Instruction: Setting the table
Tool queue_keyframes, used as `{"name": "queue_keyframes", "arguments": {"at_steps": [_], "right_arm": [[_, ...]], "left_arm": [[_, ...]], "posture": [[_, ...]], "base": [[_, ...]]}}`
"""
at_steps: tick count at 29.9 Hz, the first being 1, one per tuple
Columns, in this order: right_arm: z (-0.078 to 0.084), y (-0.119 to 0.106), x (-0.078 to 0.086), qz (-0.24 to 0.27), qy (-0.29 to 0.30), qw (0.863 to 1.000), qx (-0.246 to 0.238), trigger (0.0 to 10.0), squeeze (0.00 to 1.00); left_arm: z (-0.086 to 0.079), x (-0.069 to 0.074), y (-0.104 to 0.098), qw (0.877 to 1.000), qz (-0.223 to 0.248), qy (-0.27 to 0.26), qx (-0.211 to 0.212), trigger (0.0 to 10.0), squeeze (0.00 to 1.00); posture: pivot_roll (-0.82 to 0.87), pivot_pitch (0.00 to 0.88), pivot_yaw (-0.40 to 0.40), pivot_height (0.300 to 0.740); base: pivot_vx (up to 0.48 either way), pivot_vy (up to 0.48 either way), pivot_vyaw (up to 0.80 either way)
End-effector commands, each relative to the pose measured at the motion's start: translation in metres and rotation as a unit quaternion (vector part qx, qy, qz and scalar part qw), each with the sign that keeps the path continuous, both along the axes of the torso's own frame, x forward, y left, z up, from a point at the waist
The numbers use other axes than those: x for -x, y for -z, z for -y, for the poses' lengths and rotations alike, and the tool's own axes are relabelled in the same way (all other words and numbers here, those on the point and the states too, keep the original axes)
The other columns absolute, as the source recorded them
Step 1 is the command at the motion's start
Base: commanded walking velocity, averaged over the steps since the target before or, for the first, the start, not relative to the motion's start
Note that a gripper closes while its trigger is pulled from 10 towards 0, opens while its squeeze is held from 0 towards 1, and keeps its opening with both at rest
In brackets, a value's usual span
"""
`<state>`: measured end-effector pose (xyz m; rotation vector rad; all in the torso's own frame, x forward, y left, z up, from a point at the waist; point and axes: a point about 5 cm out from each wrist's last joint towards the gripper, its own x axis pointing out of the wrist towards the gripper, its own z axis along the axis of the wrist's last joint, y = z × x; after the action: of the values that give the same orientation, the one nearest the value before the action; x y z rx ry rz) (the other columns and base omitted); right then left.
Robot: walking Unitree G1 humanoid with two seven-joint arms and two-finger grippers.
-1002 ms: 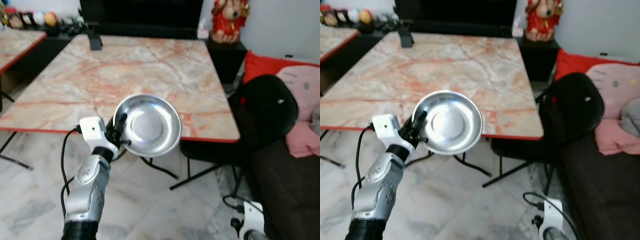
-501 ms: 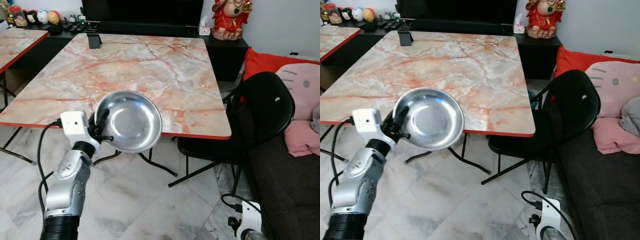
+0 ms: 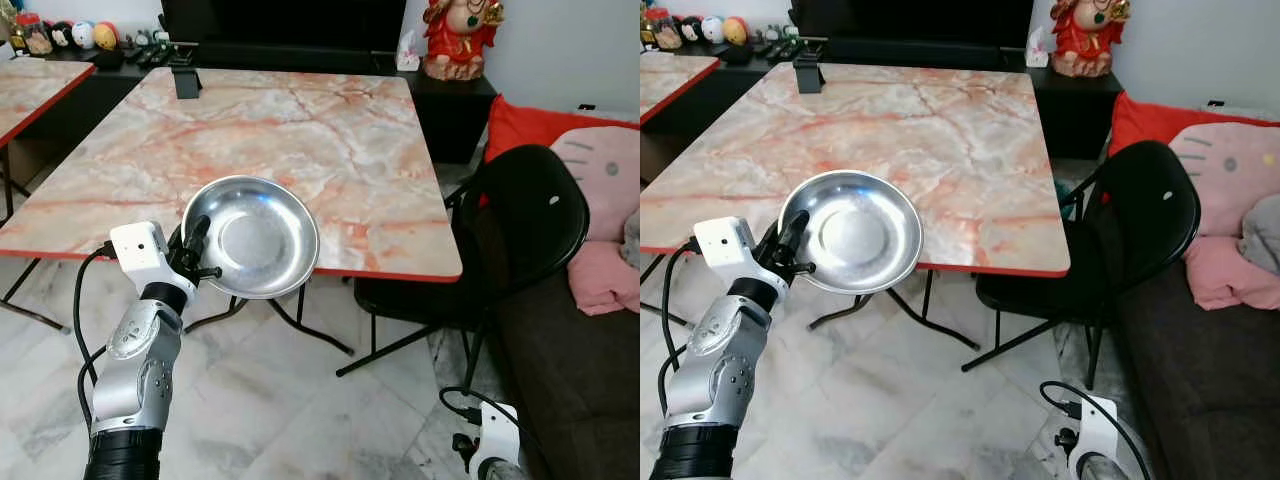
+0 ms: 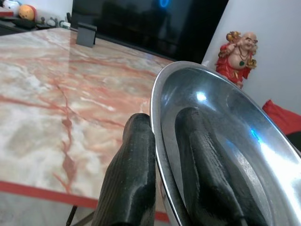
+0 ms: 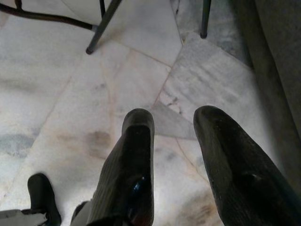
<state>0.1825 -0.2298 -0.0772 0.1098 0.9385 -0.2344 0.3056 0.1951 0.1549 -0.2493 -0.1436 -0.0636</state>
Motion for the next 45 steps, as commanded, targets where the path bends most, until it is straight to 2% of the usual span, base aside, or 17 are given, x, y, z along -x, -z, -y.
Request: {"name": "queue_keyframes", "arguments": {"at_steps": [1, 20, 27, 30, 35, 40, 45], "right_arm": [[0.002, -0.003, -0.004, 0.009, 0.003, 1.0, 0.002, 10.0, 0.0], [0.002, -0.002, -0.004, 0.007, 0.0, 1.0, 0.002, 10.0, 0.0], [0.002, -0.003, -0.004, 0.007, -0.001, 1.0, 0.003, 10.0, 0.0], [0.002, -0.003, -0.004, 0.007, -0.002, 1.0, 0.003, 10.0, 0.0], [0.002, -0.003, -0.005, 0.006, -0.004, 1.0, 0.003, 10.0, 0.0], [0.003, -0.003, -0.004, 0.006, -0.007, 1.0, 0.004, 10.0, 0.0], [0.003, -0.003, -0.004, 0.005, -0.009, 1.0, 0.004, 10.0, 0.0]], "left_arm": [[0.0, -0.003, -0.009, 1.0, 0.015, 0.001, 0.004, 10.0, 0.0], [0.002, -0.003, -0.009, 1.0, 0.014, 0.007, 0.002, 10.0, 0.0], [-0.002, -0.005, -0.005, 1.0, -0.003, 0.002, 0.019, 10.0, 0.0], [-0.006, -0.004, 0.001, 0.999, -0.02, -0.008, 0.03, 10.0, 0.0], [-0.016, -0.005, 0.01, 0.998, -0.05, -0.029, 0.016, 10.0, 0.0], [-0.03, -0.006, 0.019, 0.994, -0.069, -0.073, 0.043, 10.0, 0.0], [-0.034, -0.009, 0.029, 0.99, -0.086, -0.1, 0.051, 10.0, 0.0]], "posture": [[0.07, 0.0, -0.055, 0.74], [0.07, 0.0, -0.058, 0.74], [0.07, 0.0, -0.06, 0.74], [0.07, 0.0, -0.061, 0.74], [0.07, 0.0, -0.064, 0.74], [0.07, 0.0, -0.066, 0.74], [0.06, 0.0, -0.067, 0.74]], "base": [[0.3, 0.0, 0.0], [0.341, 0.0, 0.0], [0.069, 0.0, 0.0], [0.0, 0.0, 0.0], [0.0, 0.0, 0.0], [0.0, 0.0, 0.0], [0.0, 0.0, 0.0]]}}
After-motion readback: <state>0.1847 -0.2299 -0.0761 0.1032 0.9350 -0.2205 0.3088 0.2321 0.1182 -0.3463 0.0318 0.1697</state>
